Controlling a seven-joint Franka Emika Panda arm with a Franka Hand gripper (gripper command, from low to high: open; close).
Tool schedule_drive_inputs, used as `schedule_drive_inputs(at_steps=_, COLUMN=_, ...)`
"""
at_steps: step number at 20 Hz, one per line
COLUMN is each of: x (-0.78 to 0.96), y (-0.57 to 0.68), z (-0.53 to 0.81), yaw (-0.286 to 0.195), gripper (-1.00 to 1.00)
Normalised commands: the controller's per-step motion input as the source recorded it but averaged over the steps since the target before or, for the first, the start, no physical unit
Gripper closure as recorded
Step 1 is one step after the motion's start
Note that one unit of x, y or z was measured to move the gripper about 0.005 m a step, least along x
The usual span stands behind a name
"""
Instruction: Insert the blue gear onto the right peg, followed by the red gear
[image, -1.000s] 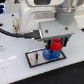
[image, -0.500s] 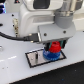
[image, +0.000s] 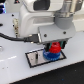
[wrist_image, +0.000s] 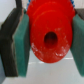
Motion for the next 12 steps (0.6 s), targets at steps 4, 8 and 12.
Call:
schedule_drive_inputs(at_steps=4, x=-0.02, y=0.01, z=0.27, yaw=0.0, gripper=1.0)
schedule_drive_inputs(at_steps=8, x=0.1, y=-0.03, z=0.07, yaw=0.0, gripper=1.0)
schedule_drive_inputs(at_steps=12, x=0.22, y=-0.11, z=-0.03, yaw=0.0, gripper=1.0)
